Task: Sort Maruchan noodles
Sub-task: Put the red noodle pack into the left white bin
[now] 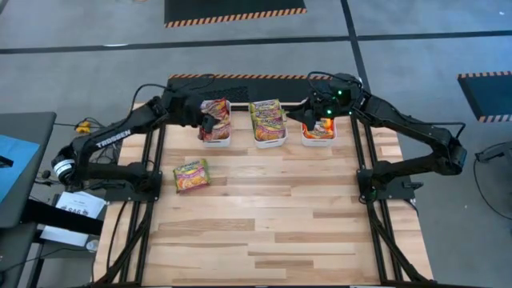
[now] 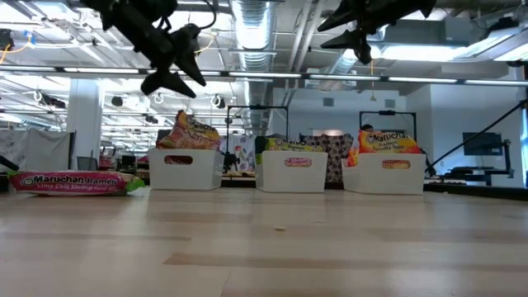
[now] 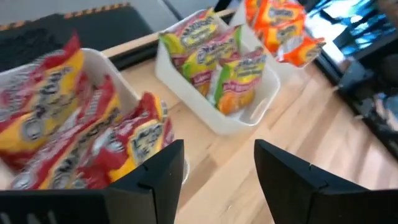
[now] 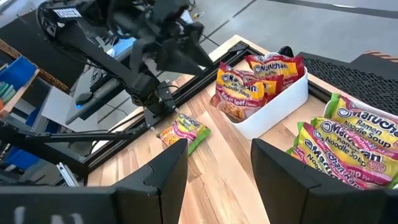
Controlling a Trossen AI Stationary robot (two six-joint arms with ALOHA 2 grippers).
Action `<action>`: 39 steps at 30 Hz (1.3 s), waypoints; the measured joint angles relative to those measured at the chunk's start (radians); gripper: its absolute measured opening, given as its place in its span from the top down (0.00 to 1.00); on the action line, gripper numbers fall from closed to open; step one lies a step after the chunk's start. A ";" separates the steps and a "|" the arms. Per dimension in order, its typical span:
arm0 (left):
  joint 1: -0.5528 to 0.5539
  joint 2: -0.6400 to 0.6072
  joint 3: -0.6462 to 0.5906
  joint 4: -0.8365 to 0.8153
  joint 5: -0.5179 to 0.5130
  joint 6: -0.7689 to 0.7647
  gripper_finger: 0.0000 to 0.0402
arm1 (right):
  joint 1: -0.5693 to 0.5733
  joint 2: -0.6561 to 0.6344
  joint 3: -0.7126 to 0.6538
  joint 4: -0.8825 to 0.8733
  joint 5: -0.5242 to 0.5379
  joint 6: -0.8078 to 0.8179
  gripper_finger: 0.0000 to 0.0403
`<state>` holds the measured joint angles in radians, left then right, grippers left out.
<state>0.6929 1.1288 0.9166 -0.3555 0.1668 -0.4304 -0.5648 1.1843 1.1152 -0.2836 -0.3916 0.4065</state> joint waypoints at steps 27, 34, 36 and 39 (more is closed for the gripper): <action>-0.109 0.258 0.045 -0.247 -0.190 -0.142 0.55 | 0.002 0.000 0.000 0.000 0.004 -0.025 0.50; -0.089 0.324 0.045 -0.256 -0.208 -0.130 0.55 | 0.002 0.000 0.000 0.000 0.004 -0.023 0.50; -0.082 0.331 0.045 -0.253 -0.199 -0.127 0.55 | 0.002 0.000 0.000 0.000 0.004 -0.023 0.50; -0.075 0.331 0.045 -0.253 -0.176 -0.124 0.55 | 0.002 0.000 0.000 0.000 0.004 -0.023 0.50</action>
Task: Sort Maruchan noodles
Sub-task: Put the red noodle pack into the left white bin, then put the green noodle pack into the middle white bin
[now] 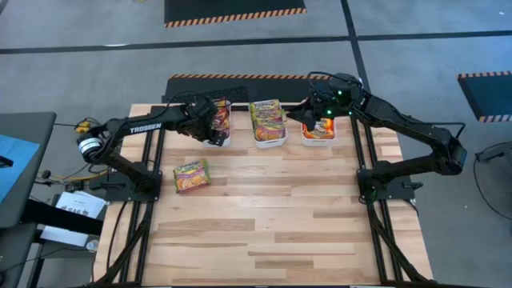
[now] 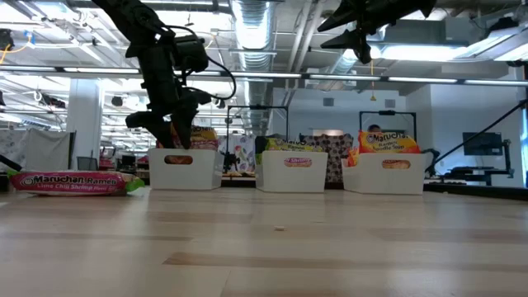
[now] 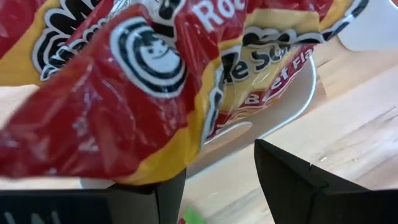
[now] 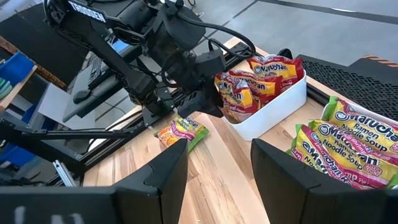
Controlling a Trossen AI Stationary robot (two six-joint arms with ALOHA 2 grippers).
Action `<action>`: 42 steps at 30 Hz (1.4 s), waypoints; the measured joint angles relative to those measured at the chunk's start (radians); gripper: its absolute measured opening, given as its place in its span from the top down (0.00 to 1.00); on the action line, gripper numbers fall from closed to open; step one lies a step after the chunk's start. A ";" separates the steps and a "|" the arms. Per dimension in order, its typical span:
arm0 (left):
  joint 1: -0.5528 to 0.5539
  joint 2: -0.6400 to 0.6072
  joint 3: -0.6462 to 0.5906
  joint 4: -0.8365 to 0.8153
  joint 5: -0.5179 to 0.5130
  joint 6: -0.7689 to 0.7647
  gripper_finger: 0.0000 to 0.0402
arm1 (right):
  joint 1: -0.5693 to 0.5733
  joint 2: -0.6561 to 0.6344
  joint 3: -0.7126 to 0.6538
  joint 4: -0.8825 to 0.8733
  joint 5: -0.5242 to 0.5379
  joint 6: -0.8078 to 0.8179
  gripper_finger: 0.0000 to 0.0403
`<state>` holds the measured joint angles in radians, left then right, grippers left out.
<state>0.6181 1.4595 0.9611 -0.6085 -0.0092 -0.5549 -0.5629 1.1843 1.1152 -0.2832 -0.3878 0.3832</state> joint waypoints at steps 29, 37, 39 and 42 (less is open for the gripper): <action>0.004 -0.365 -0.001 -0.352 0.146 -0.034 0.55 | 0.000 0.000 0.000 -0.003 -0.002 -0.001 0.50; 0.004 -0.365 -0.001 -0.532 0.144 0.043 0.55 | 0.000 0.000 0.000 -0.067 -0.003 -0.014 0.50; 0.004 -0.360 -0.002 -0.530 0.150 0.068 0.55 | 0.007 0.000 0.000 -0.084 -0.003 -0.038 0.50; 0.004 -0.354 -0.002 -0.527 0.156 0.128 0.55 | 0.019 0.000 0.000 -0.087 -0.003 -0.053 0.50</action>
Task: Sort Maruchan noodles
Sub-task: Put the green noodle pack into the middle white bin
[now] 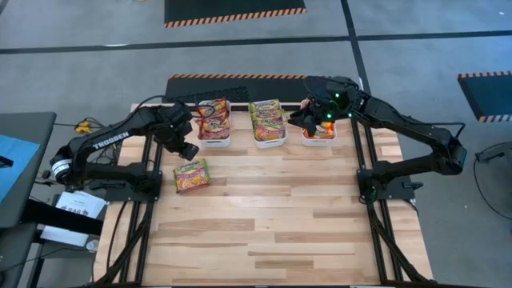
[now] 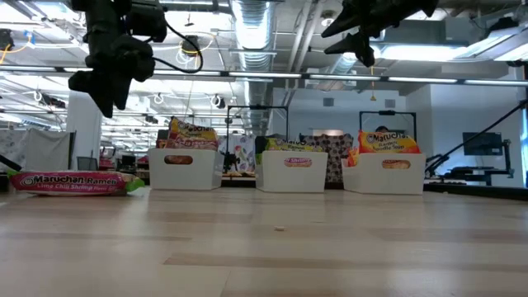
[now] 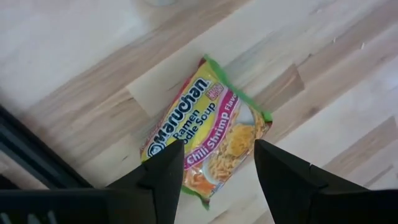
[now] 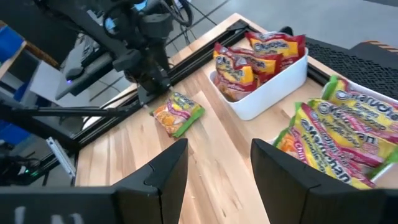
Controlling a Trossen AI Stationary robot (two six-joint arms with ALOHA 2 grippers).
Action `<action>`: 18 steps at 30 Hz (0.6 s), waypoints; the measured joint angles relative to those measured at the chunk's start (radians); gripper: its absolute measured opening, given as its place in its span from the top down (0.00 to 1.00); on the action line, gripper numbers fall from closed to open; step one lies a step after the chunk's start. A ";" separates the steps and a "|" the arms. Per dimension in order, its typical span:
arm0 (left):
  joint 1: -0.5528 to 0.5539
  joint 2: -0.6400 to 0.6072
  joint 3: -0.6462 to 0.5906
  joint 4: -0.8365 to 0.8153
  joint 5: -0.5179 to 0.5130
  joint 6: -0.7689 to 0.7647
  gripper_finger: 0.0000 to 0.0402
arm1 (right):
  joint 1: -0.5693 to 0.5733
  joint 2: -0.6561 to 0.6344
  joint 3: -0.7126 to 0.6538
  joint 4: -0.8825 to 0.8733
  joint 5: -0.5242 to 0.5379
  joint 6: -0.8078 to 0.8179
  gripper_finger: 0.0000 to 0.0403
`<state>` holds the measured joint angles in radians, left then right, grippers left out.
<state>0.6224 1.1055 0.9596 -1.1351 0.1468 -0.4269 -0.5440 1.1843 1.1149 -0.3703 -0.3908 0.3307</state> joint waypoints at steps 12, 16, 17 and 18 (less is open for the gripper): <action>0.064 0.005 -0.238 0.171 0.143 0.102 0.55 | 0.028 0.000 0.000 0.004 0.000 -0.003 0.50; 0.075 0.006 -0.298 0.257 0.143 0.093 0.55 | 0.027 0.000 0.000 0.004 0.003 -0.003 0.50; 0.077 0.006 -0.305 0.265 0.140 0.094 0.55 | 0.027 0.000 0.000 0.004 0.004 -0.003 0.50; 0.081 0.005 -0.311 0.273 0.135 0.100 0.55 | 0.027 0.000 0.000 0.004 0.004 -0.003 0.50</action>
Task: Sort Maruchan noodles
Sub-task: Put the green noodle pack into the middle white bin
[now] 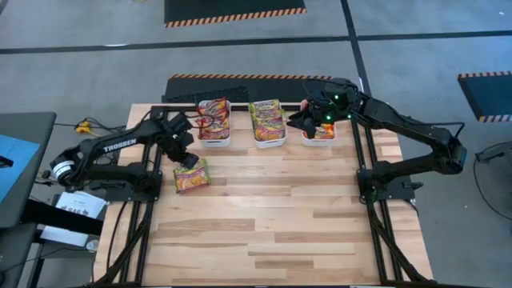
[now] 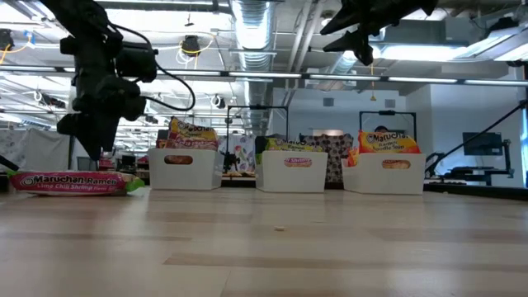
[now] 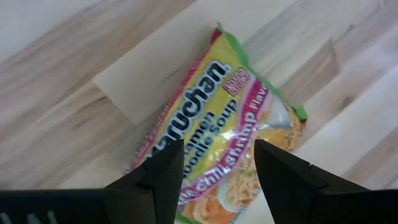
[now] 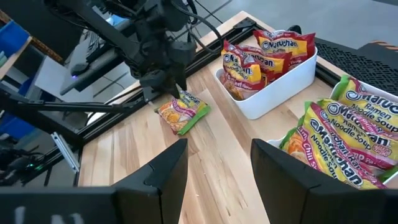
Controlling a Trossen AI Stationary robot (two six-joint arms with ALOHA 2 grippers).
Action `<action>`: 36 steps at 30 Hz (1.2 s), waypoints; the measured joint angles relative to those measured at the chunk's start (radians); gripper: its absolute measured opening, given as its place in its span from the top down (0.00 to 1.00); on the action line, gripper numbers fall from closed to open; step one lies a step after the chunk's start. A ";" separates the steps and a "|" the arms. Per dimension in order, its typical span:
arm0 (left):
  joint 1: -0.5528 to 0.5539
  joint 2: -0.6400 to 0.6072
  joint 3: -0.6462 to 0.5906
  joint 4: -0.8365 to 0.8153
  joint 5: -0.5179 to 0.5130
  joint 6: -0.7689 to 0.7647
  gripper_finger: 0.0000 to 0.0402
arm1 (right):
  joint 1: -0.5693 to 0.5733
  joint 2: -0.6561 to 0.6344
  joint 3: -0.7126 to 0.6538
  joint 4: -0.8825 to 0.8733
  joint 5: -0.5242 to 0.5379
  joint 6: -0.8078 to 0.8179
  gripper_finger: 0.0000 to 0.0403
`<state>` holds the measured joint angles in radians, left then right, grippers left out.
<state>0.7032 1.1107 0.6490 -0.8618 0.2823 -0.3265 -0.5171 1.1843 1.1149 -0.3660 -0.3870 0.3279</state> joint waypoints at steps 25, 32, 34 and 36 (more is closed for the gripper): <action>0.049 0.007 -0.129 0.143 0.022 -0.081 0.55 | 0.000 0.000 0.000 0.000 0.004 0.003 0.50; -0.021 0.110 -0.127 0.163 0.065 -0.120 0.55 | 0.000 0.000 0.000 0.000 0.004 0.004 0.50; -0.038 0.147 -0.127 0.188 0.091 -0.126 0.55 | 0.000 0.000 0.000 0.000 0.004 0.004 0.50; -0.055 0.185 -0.126 0.224 0.123 -0.131 0.56 | 0.000 0.000 0.000 0.000 0.004 0.004 0.50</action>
<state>0.6479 1.2953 0.5228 -0.6378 0.4055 -0.4580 -0.5167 1.1843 1.1149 -0.3660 -0.3832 0.3317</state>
